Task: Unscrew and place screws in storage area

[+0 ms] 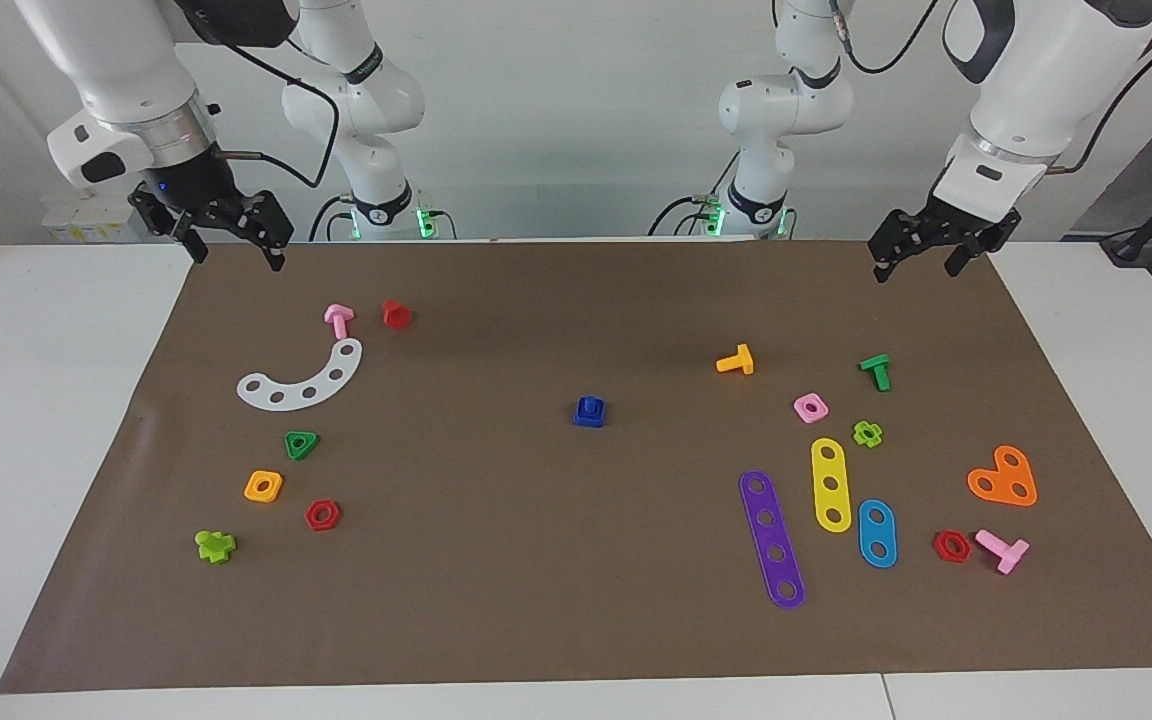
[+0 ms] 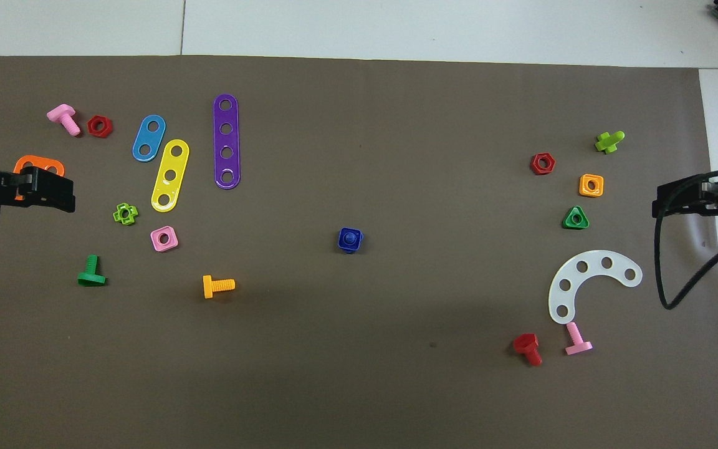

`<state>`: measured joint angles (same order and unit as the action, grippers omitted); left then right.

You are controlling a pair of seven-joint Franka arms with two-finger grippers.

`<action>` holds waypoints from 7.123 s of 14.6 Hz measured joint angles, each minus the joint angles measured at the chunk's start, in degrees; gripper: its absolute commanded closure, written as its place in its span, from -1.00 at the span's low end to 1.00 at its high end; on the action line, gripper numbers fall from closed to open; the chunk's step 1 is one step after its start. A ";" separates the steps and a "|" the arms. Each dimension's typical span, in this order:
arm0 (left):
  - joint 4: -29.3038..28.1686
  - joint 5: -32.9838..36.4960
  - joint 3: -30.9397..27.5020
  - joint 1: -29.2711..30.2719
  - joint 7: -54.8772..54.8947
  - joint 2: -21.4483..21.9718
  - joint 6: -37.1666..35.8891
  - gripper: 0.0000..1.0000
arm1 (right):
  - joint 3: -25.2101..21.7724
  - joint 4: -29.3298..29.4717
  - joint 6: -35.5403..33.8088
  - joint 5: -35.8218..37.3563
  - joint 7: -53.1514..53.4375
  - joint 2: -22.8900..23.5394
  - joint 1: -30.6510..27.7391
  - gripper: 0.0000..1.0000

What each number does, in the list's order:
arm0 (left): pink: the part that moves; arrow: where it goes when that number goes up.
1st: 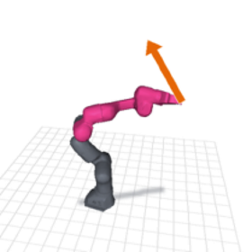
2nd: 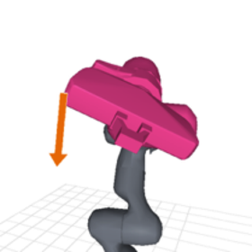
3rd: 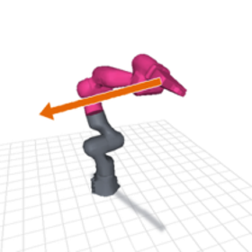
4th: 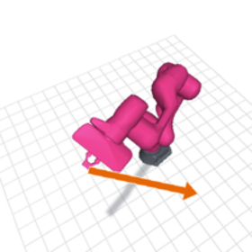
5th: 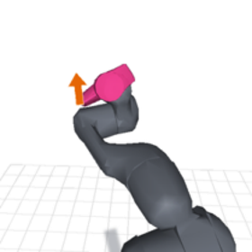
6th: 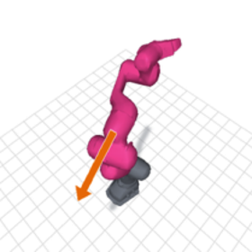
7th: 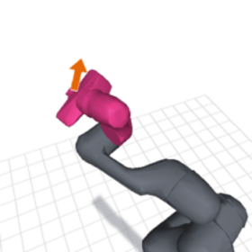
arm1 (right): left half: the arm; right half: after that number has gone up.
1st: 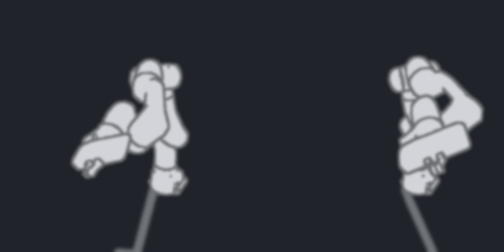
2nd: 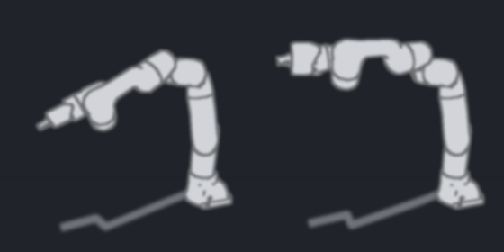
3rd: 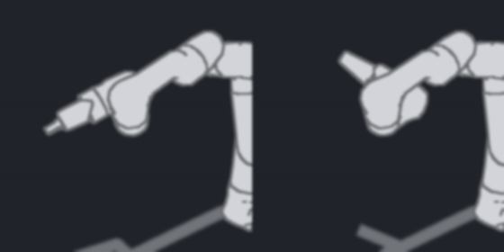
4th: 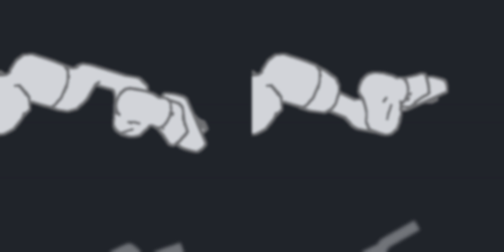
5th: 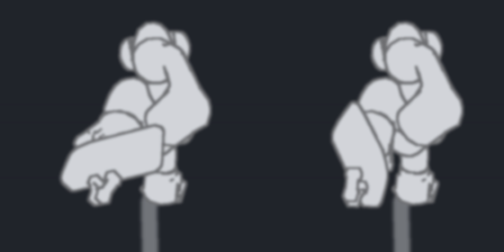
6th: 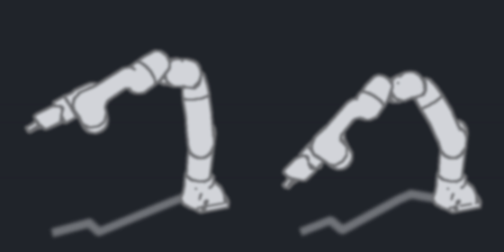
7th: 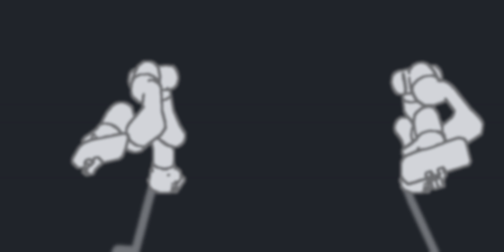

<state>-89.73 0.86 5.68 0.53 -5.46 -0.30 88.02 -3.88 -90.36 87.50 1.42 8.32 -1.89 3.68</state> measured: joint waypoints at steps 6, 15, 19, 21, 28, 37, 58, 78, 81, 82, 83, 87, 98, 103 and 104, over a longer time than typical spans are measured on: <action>-0.01 0.00 0.04 -0.01 0.11 0.00 0.00 -1.00 | 0.00 0.00 0.00 0.00 0.00 0.00 0.00 -1.00; -4.59 -0.14 1.75 -7.15 -2.51 1.06 3.99 -1.00 | 0.00 0.00 0.00 0.00 0.00 0.00 0.00 -1.00; -7.03 -0.46 2.00 -15.79 -11.16 0.03 10.47 -1.00 | 0.00 0.00 0.00 0.00 0.00 0.00 0.00 -1.00; -7.46 -0.49 2.03 -19.63 -14.83 -2.25 14.28 -1.00 | 0.00 0.00 0.00 0.00 0.00 0.00 0.00 -1.00; -7.49 -0.49 1.97 -26.93 -17.66 -12.43 28.28 -1.00 | 0.00 0.00 0.00 0.00 0.00 0.00 0.00 -1.00; -4.59 1.27 1.73 -32.24 -17.85 -23.82 34.06 -1.00 | 0.00 0.00 0.00 0.00 0.00 0.00 0.00 -1.00; -10.70 1.77 1.79 -34.54 -17.66 -27.07 41.74 -0.89 | 0.00 0.00 0.00 0.00 0.00 0.00 0.00 -1.00; -11.29 1.80 1.78 -34.77 -17.64 -26.97 42.79 -0.56 | 0.01 0.00 0.00 0.00 0.00 0.00 0.00 -1.00; -11.01 1.80 1.73 -34.77 -17.64 -26.93 42.68 -0.50 | 0.01 0.00 0.00 0.00 0.00 0.00 0.00 -1.00; -10.99 1.81 1.72 -34.77 -17.64 -26.90 42.66 -0.48 | 0.01 0.00 0.00 0.00 0.00 0.00 0.00 -1.00; -10.99 1.81 1.72 -34.77 -17.64 -26.89 42.64 -0.47 | 0.01 0.00 0.00 0.00 0.00 0.00 0.00 -1.00; -11.00 1.81 1.72 -34.77 -17.64 -26.90 42.45 -0.41 | 0.01 0.00 0.00 0.00 0.00 0.00 0.00 -1.00; -11.01 1.83 1.59 -34.77 -17.31 -26.90 42.30 -0.16 | 0.01 0.00 0.00 0.00 0.00 0.00 0.00 -1.00; -11.02 1.84 1.43 -34.75 -17.24 -26.90 42.21 -0.08 | 0.01 0.00 0.00 0.00 0.00 0.00 0.00 -1.00; -11.02 1.84 1.39 -34.74 -17.23 -26.89 42.21 -0.03 | 0.01 0.00 0.00 0.00 0.00 0.00 0.00 -1.00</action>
<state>-100.75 2.70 7.07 -34.21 -22.69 -27.20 130.23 -3.87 -90.36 87.50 1.42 8.32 -1.89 3.68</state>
